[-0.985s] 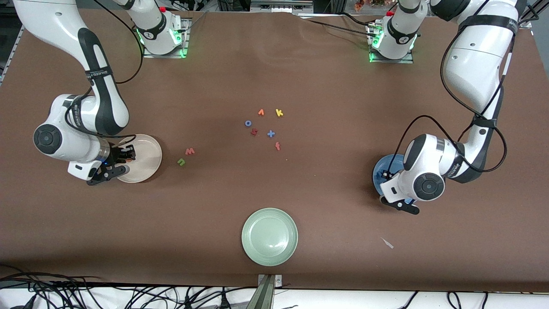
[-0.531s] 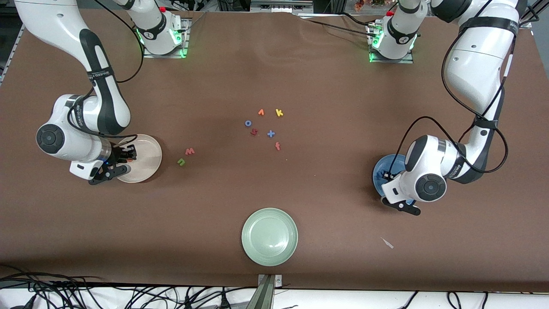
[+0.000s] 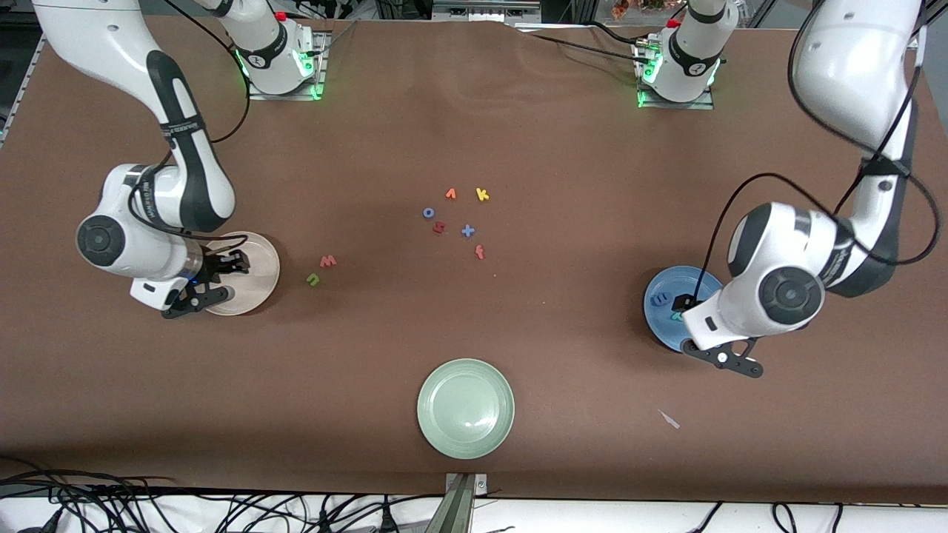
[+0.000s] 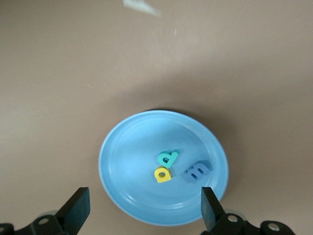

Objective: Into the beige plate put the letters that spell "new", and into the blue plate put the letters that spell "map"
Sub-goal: 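Raise the left arm to rest while the right gripper reaches green u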

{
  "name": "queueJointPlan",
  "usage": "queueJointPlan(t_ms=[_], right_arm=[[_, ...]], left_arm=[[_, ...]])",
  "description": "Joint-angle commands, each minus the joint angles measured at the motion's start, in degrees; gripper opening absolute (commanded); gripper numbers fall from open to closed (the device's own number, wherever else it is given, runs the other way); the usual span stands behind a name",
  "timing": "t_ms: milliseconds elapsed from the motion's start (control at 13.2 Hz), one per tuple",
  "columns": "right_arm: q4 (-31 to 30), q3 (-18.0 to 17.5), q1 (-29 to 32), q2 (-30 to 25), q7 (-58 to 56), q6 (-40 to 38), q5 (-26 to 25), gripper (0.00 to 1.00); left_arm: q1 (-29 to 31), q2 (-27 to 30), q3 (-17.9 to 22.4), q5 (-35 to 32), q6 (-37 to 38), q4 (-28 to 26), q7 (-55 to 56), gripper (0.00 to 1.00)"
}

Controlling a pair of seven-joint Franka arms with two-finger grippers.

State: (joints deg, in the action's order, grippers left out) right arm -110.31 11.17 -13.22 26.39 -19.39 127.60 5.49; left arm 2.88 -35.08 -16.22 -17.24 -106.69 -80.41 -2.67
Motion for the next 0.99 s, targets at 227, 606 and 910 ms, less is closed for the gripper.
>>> queueJointPlan(t_ms=[227, 606, 910], right_arm=[[1.8, -0.4, -6.9, 1.5, 15.7, 1.5, 0.7, 0.65], [1.6, -3.7, -7.0, 4.8, 21.3, 7.8, 3.8, 0.65], [0.3, -3.9, -7.3, 5.5, 21.4, 10.1, 5.7, 0.64]], left_arm=[[1.1, 10.6, 0.4, 6.2, 5.1, 0.0, -0.8, 1.0], [4.2, 20.5, 2.4, 13.2, 9.9, -3.2, -2.8, 1.0], [-3.3, 30.3, 12.5, 15.6, 9.4, -13.7, -4.4, 1.0]])
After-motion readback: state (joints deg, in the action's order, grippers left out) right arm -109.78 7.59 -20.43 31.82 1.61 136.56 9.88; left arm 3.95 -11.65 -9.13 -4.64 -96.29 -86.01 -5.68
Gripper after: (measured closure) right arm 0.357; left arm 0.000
